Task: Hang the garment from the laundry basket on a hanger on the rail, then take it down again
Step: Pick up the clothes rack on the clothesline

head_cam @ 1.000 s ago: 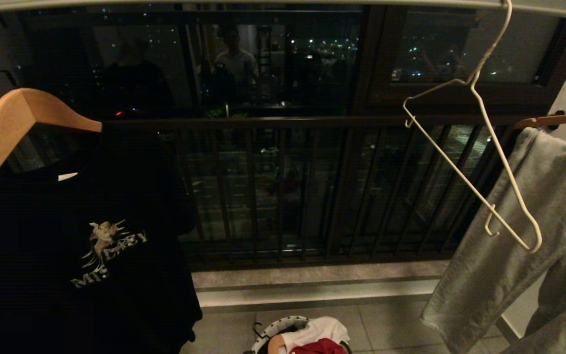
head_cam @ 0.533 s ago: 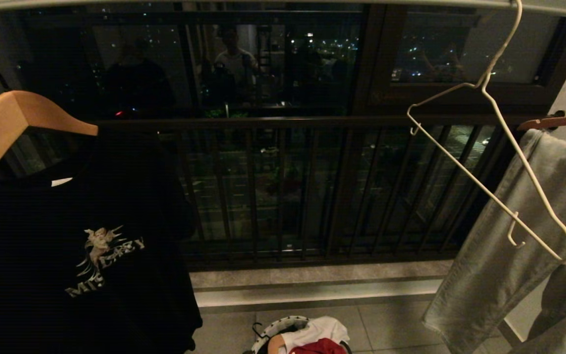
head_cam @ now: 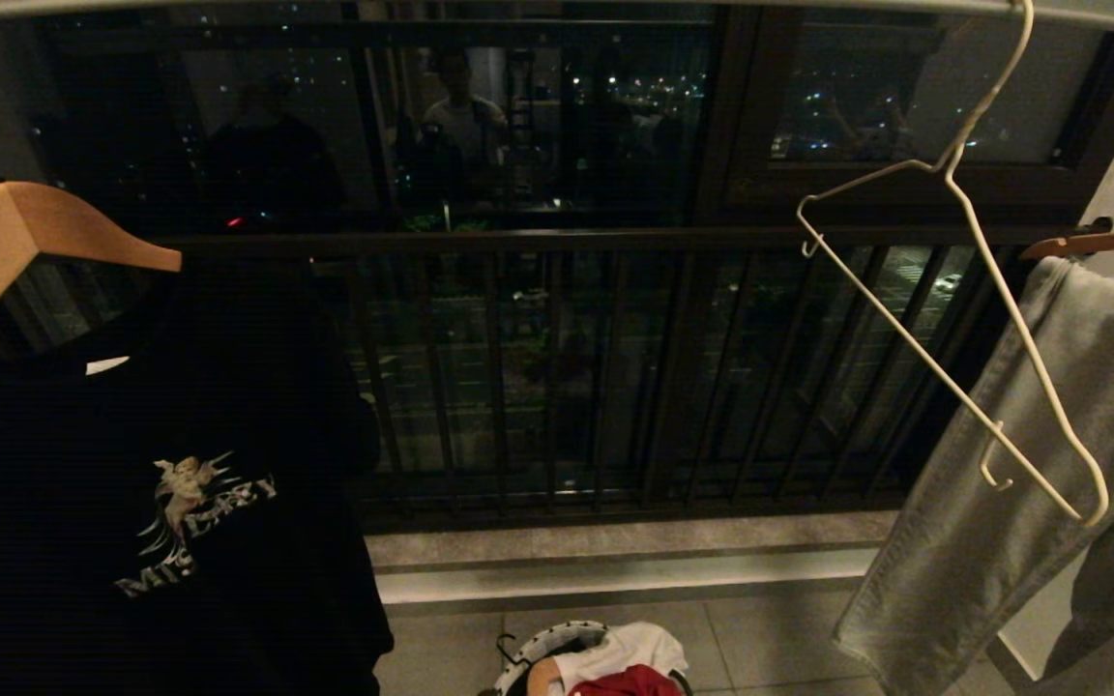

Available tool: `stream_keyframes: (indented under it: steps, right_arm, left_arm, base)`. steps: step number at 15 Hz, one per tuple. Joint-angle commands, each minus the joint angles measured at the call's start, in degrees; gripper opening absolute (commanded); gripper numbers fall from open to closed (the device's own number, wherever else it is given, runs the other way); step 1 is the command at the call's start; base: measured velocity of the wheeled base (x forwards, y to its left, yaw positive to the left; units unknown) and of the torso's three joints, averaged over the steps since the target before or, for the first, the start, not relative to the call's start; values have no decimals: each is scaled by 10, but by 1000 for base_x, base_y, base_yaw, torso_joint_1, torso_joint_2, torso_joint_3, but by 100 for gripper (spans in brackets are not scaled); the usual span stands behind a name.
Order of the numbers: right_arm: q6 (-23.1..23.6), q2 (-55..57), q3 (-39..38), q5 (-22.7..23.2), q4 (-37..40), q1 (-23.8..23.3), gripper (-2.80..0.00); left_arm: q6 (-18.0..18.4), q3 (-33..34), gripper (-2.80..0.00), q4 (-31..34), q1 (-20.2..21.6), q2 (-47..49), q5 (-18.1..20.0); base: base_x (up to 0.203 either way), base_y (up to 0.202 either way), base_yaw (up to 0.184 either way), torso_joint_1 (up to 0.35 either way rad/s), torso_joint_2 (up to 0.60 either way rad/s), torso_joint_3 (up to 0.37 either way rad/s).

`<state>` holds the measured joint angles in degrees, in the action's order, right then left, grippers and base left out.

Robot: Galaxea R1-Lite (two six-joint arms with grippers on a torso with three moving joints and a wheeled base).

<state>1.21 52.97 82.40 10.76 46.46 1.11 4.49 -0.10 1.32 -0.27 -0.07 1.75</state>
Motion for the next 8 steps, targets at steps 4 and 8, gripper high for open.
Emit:
stream_keyframes:
  steps: [4,8]
  right_arm:
    - [-1,106,97,9,71,82,-280]
    - [-30,105,99,11,69,137,-280]
  left_arm:
    - [1,0,-280,0,0,1,0]
    - [1,0,-280,0,0,1,0]
  base:
    - [0,0,0,0,0,0]
    - [0,0,0,0,0,0]
